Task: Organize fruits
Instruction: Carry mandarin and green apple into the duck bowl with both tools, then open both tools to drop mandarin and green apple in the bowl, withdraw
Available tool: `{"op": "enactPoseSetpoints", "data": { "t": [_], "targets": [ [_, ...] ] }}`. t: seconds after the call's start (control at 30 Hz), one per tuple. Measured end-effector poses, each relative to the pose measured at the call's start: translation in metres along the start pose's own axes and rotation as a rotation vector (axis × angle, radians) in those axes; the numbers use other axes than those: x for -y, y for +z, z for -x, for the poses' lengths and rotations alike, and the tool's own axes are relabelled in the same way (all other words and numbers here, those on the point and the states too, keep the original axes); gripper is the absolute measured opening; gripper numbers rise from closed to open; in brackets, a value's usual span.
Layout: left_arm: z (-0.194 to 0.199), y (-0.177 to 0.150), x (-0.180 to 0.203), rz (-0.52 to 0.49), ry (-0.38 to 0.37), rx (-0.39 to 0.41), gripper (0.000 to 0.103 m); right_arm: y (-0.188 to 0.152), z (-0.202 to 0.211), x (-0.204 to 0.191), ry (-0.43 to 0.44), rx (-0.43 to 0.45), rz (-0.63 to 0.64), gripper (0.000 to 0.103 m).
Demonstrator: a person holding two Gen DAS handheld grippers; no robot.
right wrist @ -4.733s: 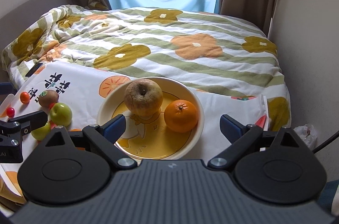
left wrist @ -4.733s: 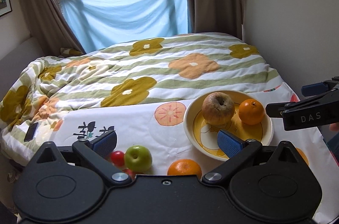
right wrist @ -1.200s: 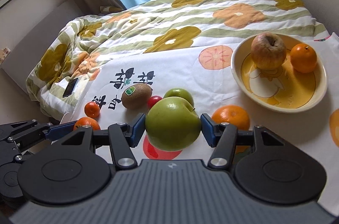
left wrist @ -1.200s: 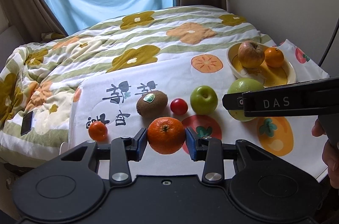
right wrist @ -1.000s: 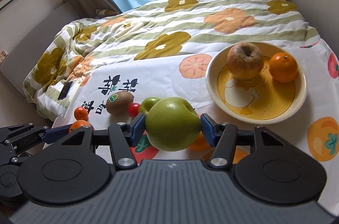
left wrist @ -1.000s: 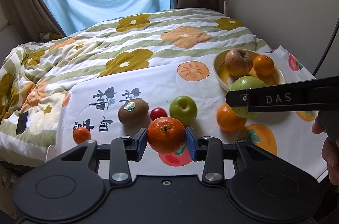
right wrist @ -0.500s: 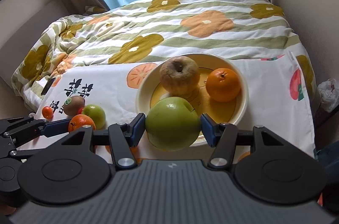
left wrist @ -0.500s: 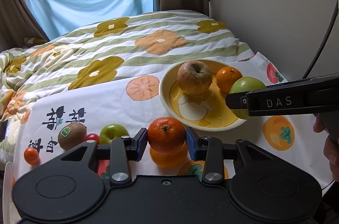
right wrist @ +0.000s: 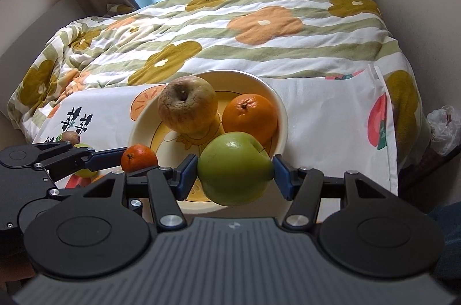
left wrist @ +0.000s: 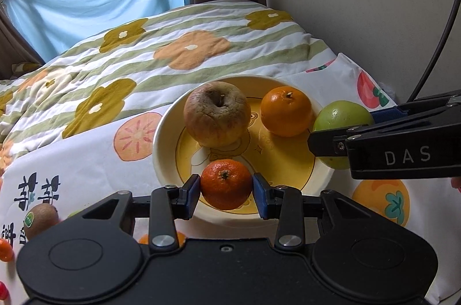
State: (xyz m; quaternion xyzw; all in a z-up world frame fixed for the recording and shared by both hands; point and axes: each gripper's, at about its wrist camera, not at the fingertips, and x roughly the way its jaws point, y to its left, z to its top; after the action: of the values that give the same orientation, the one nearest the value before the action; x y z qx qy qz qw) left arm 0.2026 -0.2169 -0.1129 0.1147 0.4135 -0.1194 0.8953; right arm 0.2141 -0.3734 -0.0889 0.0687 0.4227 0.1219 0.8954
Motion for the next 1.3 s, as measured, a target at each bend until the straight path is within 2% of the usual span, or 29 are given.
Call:
{"op": "enactPoseSetpoints", "data": {
  "t": [0.37, 0.4, 0.43, 0.47, 0.5, 0.8, 1.1, 1.3],
  "targets": [
    [-0.031, 0.007, 0.014, -0.050, -0.011, -0.044, 0.045, 0.006, -0.009, 0.015, -0.005, 0.002, -0.020, 0.072],
    [-0.030, 0.007, 0.014, -0.058, -0.004, -0.036, 0.057, 0.006, -0.010, 0.016, -0.005, 0.001, -0.023, 0.072],
    [-0.027, 0.008, 0.015, -0.063, 0.002, -0.022, 0.078, 0.006, -0.010, 0.017, -0.004, 0.002, -0.025, 0.072],
    [-0.024, 0.008, 0.015, -0.065, 0.009, -0.006, 0.085, 0.006, -0.009, 0.017, -0.003, 0.003, -0.026, 0.072],
    [-0.019, 0.008, 0.013, -0.069, 0.009, 0.011, 0.089, 0.007, -0.008, 0.018, -0.004, 0.006, -0.028, 0.072],
    [-0.003, 0.002, 0.003, -0.033, 0.022, 0.004, 0.092, 0.008, -0.011, 0.019, -0.012, 0.017, -0.018, 0.072],
    [0.006, -0.010, -0.008, -0.003, 0.061, -0.027, 0.092, 0.003, -0.034, -0.004, 0.052, -0.024, 0.043, 0.072],
    [0.008, -0.018, -0.017, 0.022, 0.078, -0.041, 0.092, 0.001, -0.045, -0.010, 0.064, -0.037, 0.041, 0.072]
  ]
}}
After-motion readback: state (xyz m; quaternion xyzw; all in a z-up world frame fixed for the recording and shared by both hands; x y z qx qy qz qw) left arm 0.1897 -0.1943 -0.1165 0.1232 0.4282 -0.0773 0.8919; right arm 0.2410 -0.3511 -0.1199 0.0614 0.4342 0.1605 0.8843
